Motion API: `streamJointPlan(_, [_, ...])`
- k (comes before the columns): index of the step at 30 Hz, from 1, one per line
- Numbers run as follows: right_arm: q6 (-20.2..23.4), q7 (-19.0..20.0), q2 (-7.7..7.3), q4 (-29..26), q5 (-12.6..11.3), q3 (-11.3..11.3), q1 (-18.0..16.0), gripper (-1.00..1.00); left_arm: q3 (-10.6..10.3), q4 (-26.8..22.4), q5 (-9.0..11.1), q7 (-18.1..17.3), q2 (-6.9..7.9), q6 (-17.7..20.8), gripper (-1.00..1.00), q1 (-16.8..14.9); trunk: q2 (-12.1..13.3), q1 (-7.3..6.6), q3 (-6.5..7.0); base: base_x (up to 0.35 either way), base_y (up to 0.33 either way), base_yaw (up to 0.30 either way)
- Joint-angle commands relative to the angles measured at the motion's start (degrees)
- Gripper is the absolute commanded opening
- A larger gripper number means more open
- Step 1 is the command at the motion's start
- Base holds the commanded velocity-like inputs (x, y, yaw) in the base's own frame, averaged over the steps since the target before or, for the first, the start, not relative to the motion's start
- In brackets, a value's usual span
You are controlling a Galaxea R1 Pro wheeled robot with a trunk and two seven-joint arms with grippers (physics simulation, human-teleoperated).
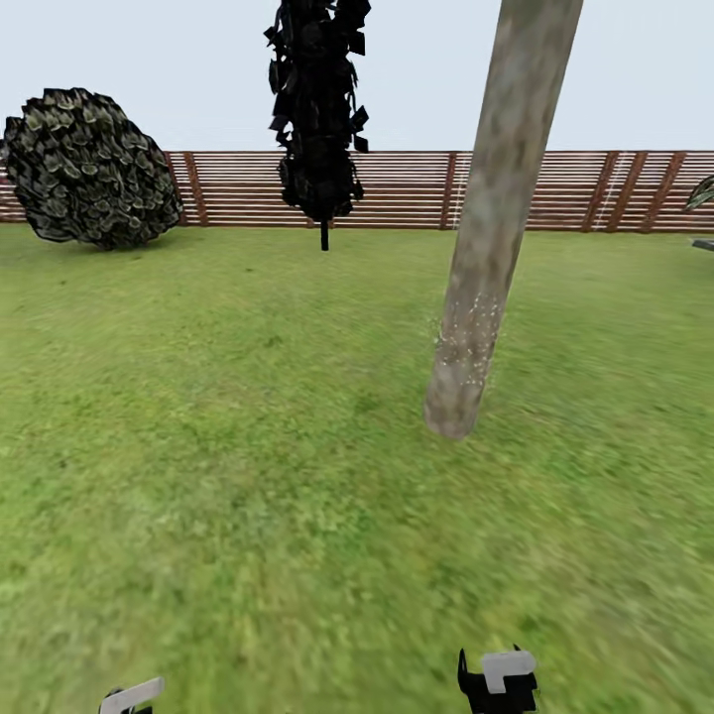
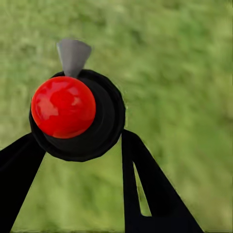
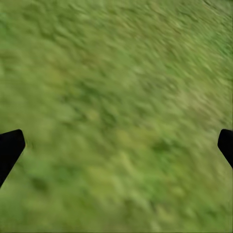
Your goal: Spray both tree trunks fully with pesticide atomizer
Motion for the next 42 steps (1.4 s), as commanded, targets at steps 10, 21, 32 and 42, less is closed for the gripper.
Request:
streamJointPlan(10, [0.09, -0.60, 0.00, 0.05, 0.19, 0.46, -0.03, 1.00, -0.13, 0.07, 0.59, -0.11, 0.00, -0.24, -1.00, -0.04, -0.02, -0.01, -0.05, 0.000, 0.000, 0.285])
streamJointPlan(21, [0.10, -0.60, 0.00, 0.05, 0.19, 0.46, -0.03, 1.00, -0.13, 0.07, 0.59, -0.11, 0.00, -0.24, -1.00, -0.04, -0.02, -0.01, -0.05, 0.000, 0.000, 0.285])
streamJointPlan(32, [0.09, -0.60, 0.00, 0.05, 0.19, 0.46, -0.03, 1.00, -0.13, 0.07, 0.59, -0.11, 0.00, -0.24, -1.00, -0.04, -0.02, -0.01, -0.05, 0.000, 0.000, 0.285])
streamJointPlan(42, [0.10, -0.60, 0.00, 0.05, 0.19, 0.46, -0.03, 1.00, -0.13, 0.07, 0.59, -0.11, 0.00, -0.24, -1.00, -0.04, -0.02, -0.01, -0.05, 0.000, 0.000, 0.285])
